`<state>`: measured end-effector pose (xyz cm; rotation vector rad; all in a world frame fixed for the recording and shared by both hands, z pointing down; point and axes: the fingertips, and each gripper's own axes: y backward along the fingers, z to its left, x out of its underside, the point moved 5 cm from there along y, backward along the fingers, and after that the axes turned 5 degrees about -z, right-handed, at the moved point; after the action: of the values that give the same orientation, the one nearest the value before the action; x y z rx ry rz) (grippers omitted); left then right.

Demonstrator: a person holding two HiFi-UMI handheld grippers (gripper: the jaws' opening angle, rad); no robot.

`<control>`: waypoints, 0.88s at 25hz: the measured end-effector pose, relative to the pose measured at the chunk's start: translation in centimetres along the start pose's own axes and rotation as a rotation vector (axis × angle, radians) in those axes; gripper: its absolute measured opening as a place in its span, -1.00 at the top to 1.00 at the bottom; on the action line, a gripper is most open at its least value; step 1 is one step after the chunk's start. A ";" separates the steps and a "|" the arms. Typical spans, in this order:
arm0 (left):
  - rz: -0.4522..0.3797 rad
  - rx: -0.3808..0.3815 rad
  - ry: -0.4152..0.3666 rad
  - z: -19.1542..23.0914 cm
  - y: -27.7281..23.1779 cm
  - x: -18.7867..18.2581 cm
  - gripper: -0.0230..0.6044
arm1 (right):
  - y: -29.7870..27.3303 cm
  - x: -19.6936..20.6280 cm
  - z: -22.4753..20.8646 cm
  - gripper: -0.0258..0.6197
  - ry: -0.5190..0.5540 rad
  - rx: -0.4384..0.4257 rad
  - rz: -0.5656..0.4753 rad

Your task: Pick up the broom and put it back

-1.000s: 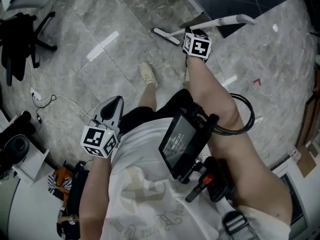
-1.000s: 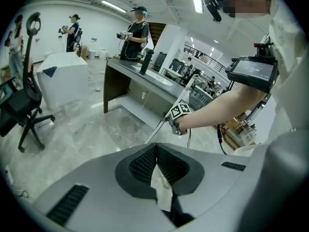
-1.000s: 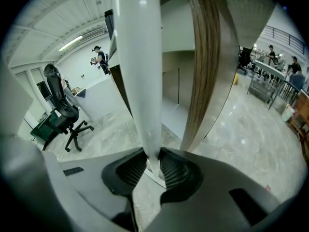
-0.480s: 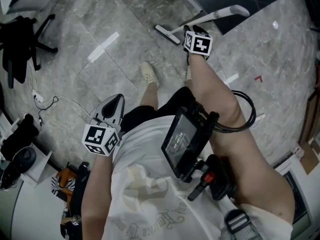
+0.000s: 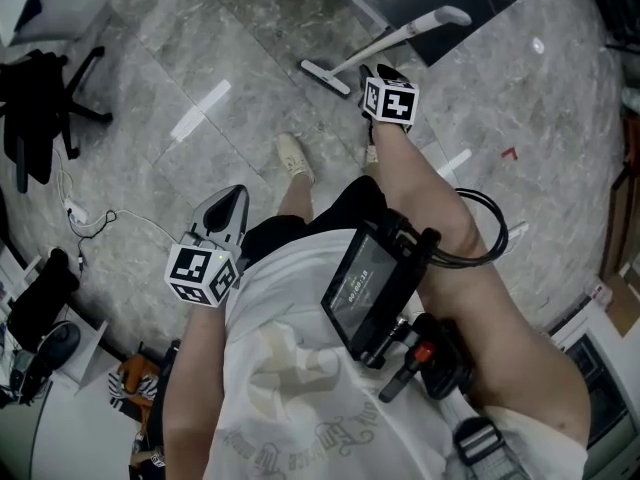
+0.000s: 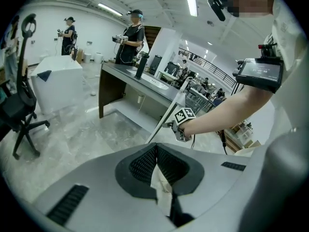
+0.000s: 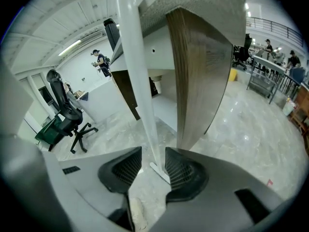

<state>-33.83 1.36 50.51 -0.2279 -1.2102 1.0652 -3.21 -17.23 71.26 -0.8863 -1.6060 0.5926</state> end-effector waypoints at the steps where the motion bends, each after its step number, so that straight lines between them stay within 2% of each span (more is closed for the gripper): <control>1: -0.009 0.007 -0.004 -0.1 0.0 -0.3 0.89 | 0.7 -0.2 0.1 0.42 0.001 0.000 -0.006; 7: -0.051 0.043 -0.021 -1.0 0.4 -1.8 0.89 | 5.6 -1.1 1.4 0.49 0.050 -0.045 -0.033; 10: -0.069 0.061 -0.033 -1.0 0.7 -2.3 0.89 | 8.3 -1.5 2.2 0.59 0.074 -0.054 -0.057; 15: -0.118 0.097 -0.052 -1.3 0.3 -4.0 0.89 | 13.3 -3.4 2.5 0.78 0.048 -0.074 -0.138; 19: -0.152 0.114 -0.054 -4.0 0.6 -5.2 0.89 | 18.6 -4.5 2.1 0.81 0.062 -0.117 -0.187; 22: -0.167 0.141 -0.082 -4.1 0.0 -6.6 0.89 | 20.8 -5.8 3.0 0.83 0.066 -0.172 -0.232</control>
<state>-30.10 -2.13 44.64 0.0259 -1.1999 1.0167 -0.97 -9.40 51.05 -0.8210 -1.6884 0.2636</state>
